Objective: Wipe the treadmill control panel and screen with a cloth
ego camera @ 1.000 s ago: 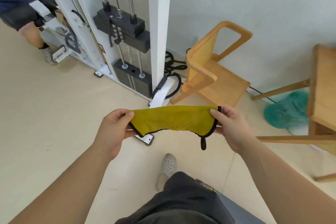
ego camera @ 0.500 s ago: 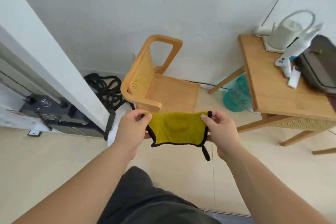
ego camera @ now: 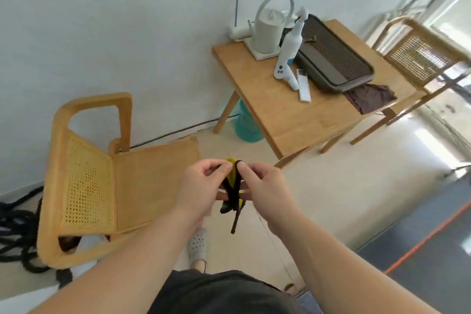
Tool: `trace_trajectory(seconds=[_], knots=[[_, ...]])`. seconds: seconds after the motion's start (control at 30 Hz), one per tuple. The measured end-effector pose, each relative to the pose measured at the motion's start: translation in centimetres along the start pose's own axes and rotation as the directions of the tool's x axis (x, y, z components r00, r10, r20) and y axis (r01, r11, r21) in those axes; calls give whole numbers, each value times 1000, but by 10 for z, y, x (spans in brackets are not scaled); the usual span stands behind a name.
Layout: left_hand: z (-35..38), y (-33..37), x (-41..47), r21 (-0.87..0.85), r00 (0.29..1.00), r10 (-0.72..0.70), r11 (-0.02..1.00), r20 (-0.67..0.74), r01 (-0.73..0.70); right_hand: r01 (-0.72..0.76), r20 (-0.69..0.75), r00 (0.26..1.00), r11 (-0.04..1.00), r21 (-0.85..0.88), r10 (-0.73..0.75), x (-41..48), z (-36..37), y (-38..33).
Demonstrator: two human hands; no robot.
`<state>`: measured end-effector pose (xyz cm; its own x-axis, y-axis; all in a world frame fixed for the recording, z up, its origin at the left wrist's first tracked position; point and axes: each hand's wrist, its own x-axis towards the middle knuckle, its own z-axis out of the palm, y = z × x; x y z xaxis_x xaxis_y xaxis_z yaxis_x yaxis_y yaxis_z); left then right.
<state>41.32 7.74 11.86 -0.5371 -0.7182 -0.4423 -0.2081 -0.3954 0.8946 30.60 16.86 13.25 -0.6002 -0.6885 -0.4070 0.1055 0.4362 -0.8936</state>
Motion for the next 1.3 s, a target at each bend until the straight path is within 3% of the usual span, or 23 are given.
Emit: trace_trajectory(seconds=[0.13,0.33,0.43,0.57,0.67,0.77,0.97,1.1,1.17,1.3], knots=[[12,21,51,48,996,-34,998,87,29,-44,74,996,997,-63,49,35,-16,-24],[36,45,109,118,981,-74,992,182,53,-46,-134,990,997,-64,37,91,-54,-13],[60,55,135,83,965,-102,993,241,85,-193,12,981,977,87,193,129,-91,-1],[108,63,171,-6,953,-176,983,246,183,-289,175,951,933,214,254,186,-146,13],[148,65,202,-39,967,-181,981,181,191,-316,247,932,927,201,264,232,-189,16],[189,62,225,-144,974,-226,963,28,227,-336,324,905,930,149,275,274,-233,14],[244,48,243,-246,919,-332,928,-214,278,-301,434,859,954,1,270,326,-283,-4],[254,34,252,-286,867,-384,910,-317,299,-212,430,866,966,-148,256,346,-282,1],[255,27,254,-232,854,-413,907,-317,352,-152,429,861,943,-295,273,353,-279,6],[248,26,251,78,848,-397,890,-350,449,-48,410,856,838,-544,315,359,-278,23]])
